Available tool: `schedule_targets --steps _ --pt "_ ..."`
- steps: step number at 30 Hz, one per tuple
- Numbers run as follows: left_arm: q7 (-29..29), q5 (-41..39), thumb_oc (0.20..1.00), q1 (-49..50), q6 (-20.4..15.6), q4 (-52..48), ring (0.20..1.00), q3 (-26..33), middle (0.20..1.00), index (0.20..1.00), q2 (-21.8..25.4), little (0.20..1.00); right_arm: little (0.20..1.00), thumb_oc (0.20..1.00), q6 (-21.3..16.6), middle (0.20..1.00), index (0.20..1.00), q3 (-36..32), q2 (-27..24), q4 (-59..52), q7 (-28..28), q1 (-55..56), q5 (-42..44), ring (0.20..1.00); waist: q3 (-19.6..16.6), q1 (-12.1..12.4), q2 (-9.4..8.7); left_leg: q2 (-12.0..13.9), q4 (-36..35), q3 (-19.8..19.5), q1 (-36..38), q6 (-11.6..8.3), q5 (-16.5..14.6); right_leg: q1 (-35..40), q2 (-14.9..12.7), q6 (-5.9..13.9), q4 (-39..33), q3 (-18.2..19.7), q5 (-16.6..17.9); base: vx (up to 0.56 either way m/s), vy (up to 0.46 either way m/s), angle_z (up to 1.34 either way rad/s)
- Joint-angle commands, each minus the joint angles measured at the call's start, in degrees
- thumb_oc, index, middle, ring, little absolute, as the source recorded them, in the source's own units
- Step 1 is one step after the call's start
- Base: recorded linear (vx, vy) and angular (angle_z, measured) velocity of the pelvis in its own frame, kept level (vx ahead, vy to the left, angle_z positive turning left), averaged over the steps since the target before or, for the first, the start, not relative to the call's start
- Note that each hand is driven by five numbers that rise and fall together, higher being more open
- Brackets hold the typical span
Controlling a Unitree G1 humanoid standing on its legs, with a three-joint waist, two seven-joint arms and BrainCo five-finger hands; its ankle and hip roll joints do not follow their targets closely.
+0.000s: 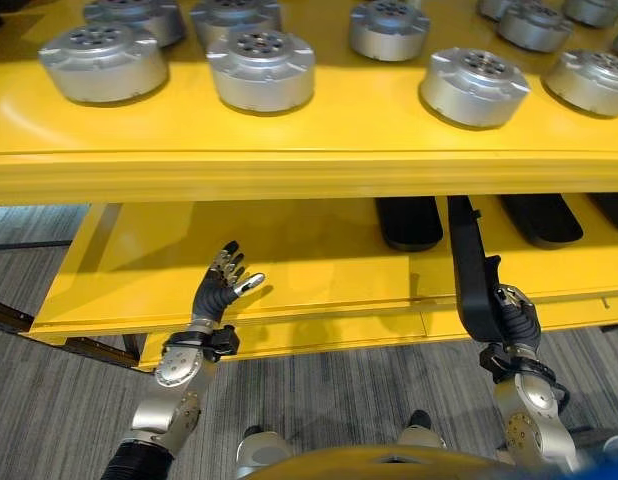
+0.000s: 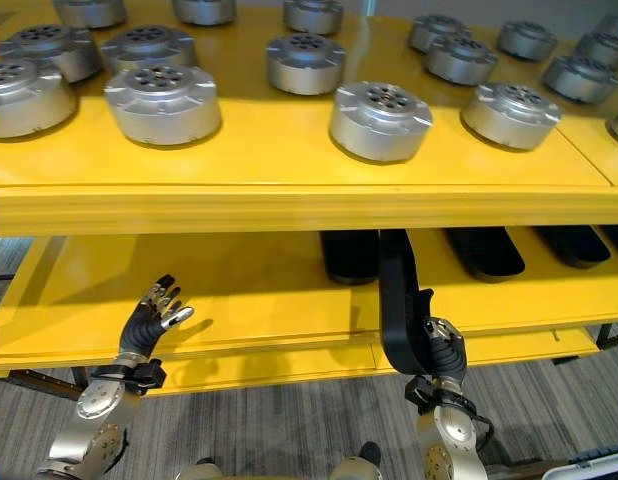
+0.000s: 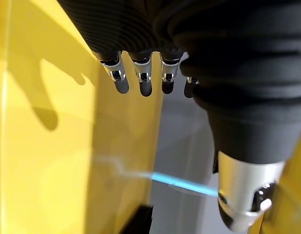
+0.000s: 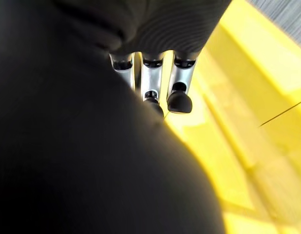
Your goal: Move parts from the plastic box to the shelf.
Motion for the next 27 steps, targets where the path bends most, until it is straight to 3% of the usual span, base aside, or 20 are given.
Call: schedule_targets --steps 1,6,13,15,27 --pt "-1.4 0.3 1.0 0.9 -2.9 -5.6 1.0 2.2 1.0 1.0 -3.0 1.0 0.2 0.2 -3.6 0.2 0.2 -5.1 -4.9 -6.7 0.4 -2.2 -0.8 0.2 0.9 -1.3 2.52 3.6 -5.5 -4.3 -0.5 1.31 6.0 3.3 2.0 4.78 2.0 -1.6 -4.0 0.02 0.142 0.12" --pt "-1.7 0.9 1.0 2.0 -2.4 -5.9 1.0 2.4 1.0 1.0 -2.6 1.0 0.2 0.2 -3.1 0.2 0.2 -4.6 -4.8 -7.8 1.0 -2.3 -1.9 0.2 0.6 0.0 0.94 2.5 -6.2 -5.0 -1.0 1.83 5.7 4.5 1.1 5.88 1.4 -3.4 -1.5 0.02 0.076 0.15" --pt "-1.6 0.8 1.0 3.1 -2.2 -6.3 1.0 2.7 1.0 1.0 -2.4 1.0 0.2 0.2 -3.1 0.2 0.2 -3.4 -5.2 -8.9 1.1 -4.1 -2.5 0.2 0.8 1.7 -0.48 1.3 -5.7 -6.3 -2.0 2.62 5.1 5.1 0.6 6.14 1.7 -4.7 -0.8 0.0 0.044 0.22" --pt "-1.7 1.3 1.0 3.6 -1.9 -6.5 1.0 2.4 1.0 1.0 -2.0 1.0 0.2 0.2 -2.8 0.2 0.2 0.0 -5.8 -8.9 1.1 -8.5 -3.5 0.2 1.3 4.4 -1.52 0.2 -5.0 -7.8 -3.1 3.19 4.7 5.8 0.3 6.24 1.8 -6.4 -0.8 -0.02 0.048 0.29" --pt "-0.7 0.7 1.0 1.7 -1.4 -6.9 1.0 0.8 1.0 1.0 -0.9 1.0 0.2 0.2 -2.3 0.2 0.2 9.6 -4.3 -6.1 -0.5 -22.8 -4.1 0.2 3.3 9.1 -2.37 -1.8 -3.8 -10.3 -5.3 4.03 4.4 6.6 -0.4 6.28 2.5 -9.1 0.1 -0.01 0.014 0.15"
